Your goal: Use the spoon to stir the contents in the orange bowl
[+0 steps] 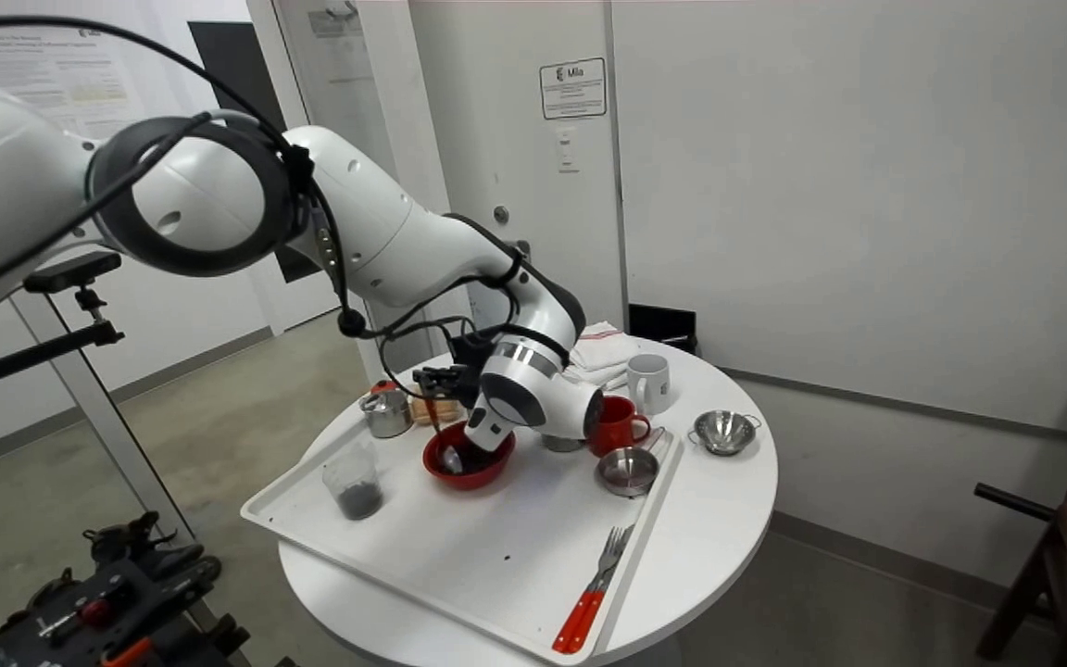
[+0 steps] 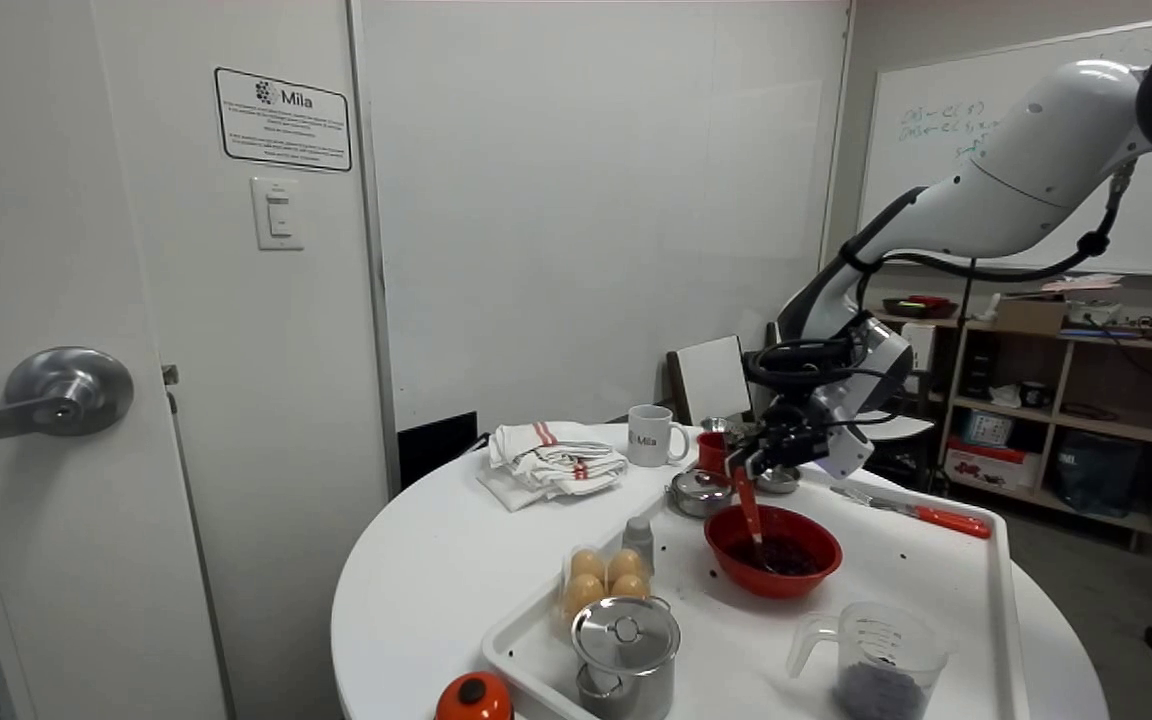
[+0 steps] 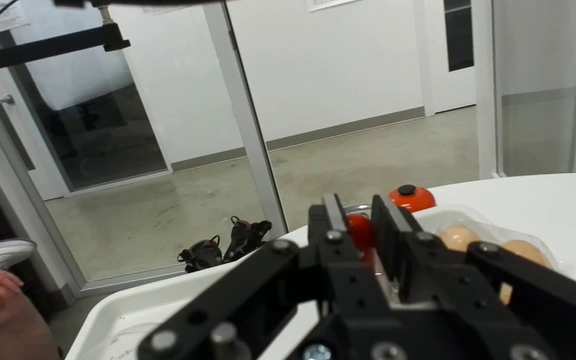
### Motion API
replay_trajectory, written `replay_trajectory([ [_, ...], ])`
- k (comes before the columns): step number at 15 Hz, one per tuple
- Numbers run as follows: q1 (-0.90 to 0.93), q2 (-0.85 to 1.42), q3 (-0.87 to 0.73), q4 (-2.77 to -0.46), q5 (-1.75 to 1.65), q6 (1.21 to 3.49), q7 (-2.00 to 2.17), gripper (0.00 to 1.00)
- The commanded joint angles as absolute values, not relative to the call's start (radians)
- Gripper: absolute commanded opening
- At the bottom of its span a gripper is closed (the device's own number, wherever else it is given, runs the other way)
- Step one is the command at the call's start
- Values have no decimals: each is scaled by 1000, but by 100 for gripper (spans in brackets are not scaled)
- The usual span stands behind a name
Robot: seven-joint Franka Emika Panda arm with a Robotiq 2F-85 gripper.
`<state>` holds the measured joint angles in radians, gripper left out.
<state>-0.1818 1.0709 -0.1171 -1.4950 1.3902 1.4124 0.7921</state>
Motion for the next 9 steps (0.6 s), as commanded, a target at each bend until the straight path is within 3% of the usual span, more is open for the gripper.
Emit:
replay_trajectory([
  [1, -134, 1064, -110, -1471, 1344, 1427, 815, 5],
  [9, -200, 1072, -108, -1440, 1384, 1412, 812, 5],
])
